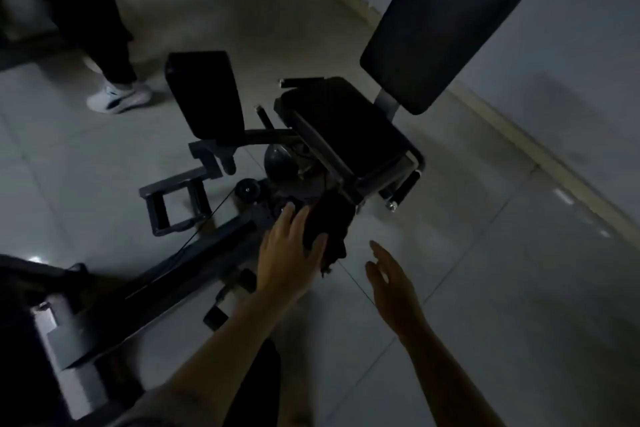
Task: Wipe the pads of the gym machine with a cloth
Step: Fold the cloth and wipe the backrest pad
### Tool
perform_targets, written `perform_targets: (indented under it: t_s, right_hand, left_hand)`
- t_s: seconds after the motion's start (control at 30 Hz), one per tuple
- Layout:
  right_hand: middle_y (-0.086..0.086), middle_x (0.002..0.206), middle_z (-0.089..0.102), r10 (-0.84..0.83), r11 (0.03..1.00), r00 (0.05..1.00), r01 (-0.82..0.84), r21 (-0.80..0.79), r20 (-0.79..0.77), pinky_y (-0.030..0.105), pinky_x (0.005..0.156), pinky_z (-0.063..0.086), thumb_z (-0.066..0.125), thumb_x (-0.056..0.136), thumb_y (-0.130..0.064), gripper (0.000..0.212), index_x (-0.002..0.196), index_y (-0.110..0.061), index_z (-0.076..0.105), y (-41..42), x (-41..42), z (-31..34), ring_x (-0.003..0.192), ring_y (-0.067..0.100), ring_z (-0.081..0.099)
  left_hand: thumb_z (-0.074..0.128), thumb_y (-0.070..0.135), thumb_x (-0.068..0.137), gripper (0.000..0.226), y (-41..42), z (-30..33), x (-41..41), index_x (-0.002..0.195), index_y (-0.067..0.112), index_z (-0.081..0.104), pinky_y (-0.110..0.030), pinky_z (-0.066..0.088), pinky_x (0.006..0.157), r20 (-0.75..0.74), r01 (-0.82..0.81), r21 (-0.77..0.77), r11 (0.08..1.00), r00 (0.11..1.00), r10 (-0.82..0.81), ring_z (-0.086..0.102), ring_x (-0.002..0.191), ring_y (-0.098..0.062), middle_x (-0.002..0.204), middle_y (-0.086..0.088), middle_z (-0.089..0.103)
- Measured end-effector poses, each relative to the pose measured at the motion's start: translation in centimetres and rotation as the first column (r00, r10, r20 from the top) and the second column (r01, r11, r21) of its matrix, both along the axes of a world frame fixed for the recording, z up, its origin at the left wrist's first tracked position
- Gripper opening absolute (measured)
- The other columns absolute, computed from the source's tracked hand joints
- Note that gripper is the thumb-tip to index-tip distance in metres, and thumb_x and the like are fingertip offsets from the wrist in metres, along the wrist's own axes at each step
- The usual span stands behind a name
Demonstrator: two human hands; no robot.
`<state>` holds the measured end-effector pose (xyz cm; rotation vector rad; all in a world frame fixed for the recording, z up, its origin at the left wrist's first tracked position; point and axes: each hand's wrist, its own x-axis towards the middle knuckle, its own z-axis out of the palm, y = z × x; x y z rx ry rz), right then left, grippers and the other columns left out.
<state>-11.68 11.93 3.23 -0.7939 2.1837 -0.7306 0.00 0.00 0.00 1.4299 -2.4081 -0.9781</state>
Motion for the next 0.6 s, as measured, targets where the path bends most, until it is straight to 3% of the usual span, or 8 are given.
perform_targets:
  t_s: [0.1, 0.17, 0.23, 0.3, 0.4, 0.5, 0.53, 0.6]
  right_hand:
    - [-0.003, 0.151, 0.032, -0.13, 0.991, 0.988, 0.127, 0.039, 0.079, 0.026, 0.102, 0.029, 0.039, 0.101, -0.025, 0.044, 0.143, -0.029, 0.032, -3.8, -1.6, -2.7, 0.135, 0.016, 0.035]
    - [-0.005, 0.15, 0.034, -0.176, 0.984, 0.977, 0.169, 0.062, 0.12, 0.025, 0.1, 0.029, 0.04, 0.1, -0.025, 0.043, 0.142, -0.033, 0.033, -5.6, -2.3, -4.0, 0.134, 0.014, 0.036]
    - [-0.005, 0.149, 0.036, -0.238, 0.971, 0.957, 0.228, 0.074, 0.166, 0.026, 0.101, 0.03, 0.04, 0.1, -0.026, 0.043, 0.142, -0.035, 0.034, -7.0, -3.2, -5.4, 0.134, 0.013, 0.036]
    - [-0.003, 0.148, 0.036, -0.31, 0.95, 0.924, 0.297, 0.09, 0.224, 0.03, 0.105, 0.032, 0.04, 0.1, -0.029, 0.044, 0.143, -0.034, 0.032, -8.2, -3.5, -6.2, 0.133, 0.013, 0.037]
    - [-0.003, 0.141, 0.044, -0.43, 0.902, 0.844, 0.42, 0.103, 0.321, 0.035, 0.101, 0.039, 0.036, 0.1, -0.038, 0.047, 0.145, -0.038, 0.024, -10.2, -3.2, -7.1, 0.12, 0.013, 0.046]
    - [-0.007, 0.13, 0.046, -0.487, 0.868, 0.792, 0.486, 0.102, 0.367, 0.022, 0.084, 0.041, 0.033, 0.099, -0.041, 0.047, 0.145, -0.038, 0.022, -12.1, -3.0, -7.2, 0.101, 0.004, 0.05]
    - [-0.007, 0.131, 0.044, -0.487, 0.869, 0.799, 0.483, 0.106, 0.352, 0.018, 0.081, 0.04, 0.032, 0.1, -0.041, 0.047, 0.145, -0.037, 0.022, -12.5, -2.8, -7.1, 0.103, 0.004, 0.05]
    - [-0.006, 0.143, 0.037, -0.473, 0.879, 0.827, 0.466, 0.101, 0.305, 0.02, 0.089, 0.036, 0.031, 0.1, -0.041, 0.049, 0.147, -0.037, 0.018, -13.0, -2.6, -7.0, 0.121, 0.011, 0.044]
  left_hand:
    - [0.042, 0.059, 0.09, 0.074, -3.9, -3.1, -5.9, 0.149, 0.029, 0.009, -0.052, 0.032, 0.11, 0.051, 0.023, 0.195, 0.98, 0.998, -0.034, 0.022, 0.143, -0.03, 0.159, -0.004, 0.012]
    - [0.043, 0.064, 0.087, 0.081, -5.4, -4.7, -8.5, 0.149, 0.031, 0.004, -0.048, 0.043, 0.1, 0.099, 0.058, 0.275, 0.96, 0.991, -0.088, 0.037, 0.135, -0.032, 0.155, -0.007, 0.024]
    - [0.042, 0.065, 0.086, 0.081, -6.4, -6.0, -8.9, 0.149, 0.029, 0.006, -0.043, 0.045, 0.094, 0.102, 0.054, 0.3, 0.952, 0.991, -0.088, 0.046, 0.128, -0.029, 0.149, -0.005, 0.034]
    - [0.04, 0.062, 0.09, 0.075, -7.5, -7.0, -8.9, 0.15, 0.025, 0.014, -0.039, 0.041, 0.098, 0.034, 0.073, 0.377, 0.923, 0.995, -0.092, 0.045, 0.129, -0.026, 0.148, -0.003, 0.037]
    - [0.036, 0.055, 0.094, 0.06, -9.1, -7.5, -8.6, 0.145, 0.024, 0.03, -0.03, 0.039, 0.099, -0.157, 0.085, 0.652, 0.754, 0.987, 0.025, 0.048, 0.125, -0.021, 0.143, -0.003, 0.045]
    - [0.034, 0.039, 0.1, 0.034, -9.6, -8.0, -8.3, 0.129, 0.027, 0.047, -0.008, 0.033, 0.095, -0.239, 0.069, 0.85, 0.523, 0.934, 0.265, 0.049, 0.113, -0.003, 0.125, 0.008, 0.051]
    - [0.031, 0.036, 0.101, 0.035, -9.4, -8.5, -7.8, 0.129, 0.024, 0.047, -0.008, 0.031, 0.098, -0.224, 0.062, 0.903, 0.426, 0.913, 0.342, 0.047, 0.115, -0.003, 0.125, 0.009, 0.049]
    - [0.031, 0.039, 0.101, 0.042, -8.3, -10.4, -6.1, 0.131, 0.015, 0.047, -0.019, 0.035, 0.107, -0.185, 0.048, 0.948, 0.315, 0.888, 0.42, 0.046, 0.123, -0.013, 0.132, 0.0, 0.049]
